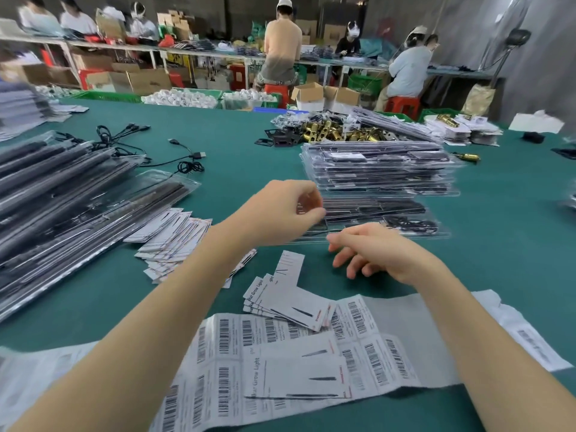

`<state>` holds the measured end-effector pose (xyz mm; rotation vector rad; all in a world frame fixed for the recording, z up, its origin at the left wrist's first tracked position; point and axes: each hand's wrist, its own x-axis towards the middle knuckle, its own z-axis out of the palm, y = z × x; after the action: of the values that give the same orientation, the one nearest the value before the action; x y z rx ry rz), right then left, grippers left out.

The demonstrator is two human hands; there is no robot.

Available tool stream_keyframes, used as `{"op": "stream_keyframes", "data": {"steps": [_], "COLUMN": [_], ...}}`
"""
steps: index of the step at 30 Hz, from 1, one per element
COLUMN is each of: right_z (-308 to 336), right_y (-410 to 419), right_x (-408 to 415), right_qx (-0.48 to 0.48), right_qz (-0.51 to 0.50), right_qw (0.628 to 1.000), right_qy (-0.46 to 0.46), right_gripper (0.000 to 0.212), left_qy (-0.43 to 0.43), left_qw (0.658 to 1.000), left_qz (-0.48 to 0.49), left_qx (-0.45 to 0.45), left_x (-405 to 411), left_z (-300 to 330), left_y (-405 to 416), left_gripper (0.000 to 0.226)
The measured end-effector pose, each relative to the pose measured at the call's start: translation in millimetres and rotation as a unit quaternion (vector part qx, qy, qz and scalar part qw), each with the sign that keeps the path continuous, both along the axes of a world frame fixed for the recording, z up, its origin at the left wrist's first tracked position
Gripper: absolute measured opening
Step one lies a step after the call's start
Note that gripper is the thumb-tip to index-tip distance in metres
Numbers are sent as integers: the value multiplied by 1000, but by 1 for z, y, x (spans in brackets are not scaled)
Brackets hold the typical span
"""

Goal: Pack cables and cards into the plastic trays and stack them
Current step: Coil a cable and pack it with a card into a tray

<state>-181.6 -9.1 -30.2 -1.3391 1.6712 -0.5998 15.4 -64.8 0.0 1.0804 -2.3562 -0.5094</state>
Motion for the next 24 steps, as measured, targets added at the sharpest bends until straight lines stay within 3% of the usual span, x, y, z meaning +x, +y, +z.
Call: {"op": "stream_keyframes", "data": {"steps": [7,13,17,20,24], "right_z": [30,38,33,25,13], "right_y": [18,16,15,11,9], "right_x": [-5,4,3,5,8], "right_qx": [40,89,81,22,-26], "right_qz": [259,300,289,216,136], "right_qw": [956,933,941,973,990], "right_qy": [130,176,155,82,-24], "right_gripper": [14,18,16,15,21], "left_qy": [66,136,89,27,-34], "left_qw": [991,979,974,988,997], "left_qz": [64,-40,-104,-91,-57], "left_qx": [-95,-149,-182,-124,48], "left_x": [-17,-12,-5,-6,-1], "left_z": [-57,-55,-52,-45,-33], "left_y": [42,32,20,16,11], "left_gripper": [29,44,46,44,28]}}
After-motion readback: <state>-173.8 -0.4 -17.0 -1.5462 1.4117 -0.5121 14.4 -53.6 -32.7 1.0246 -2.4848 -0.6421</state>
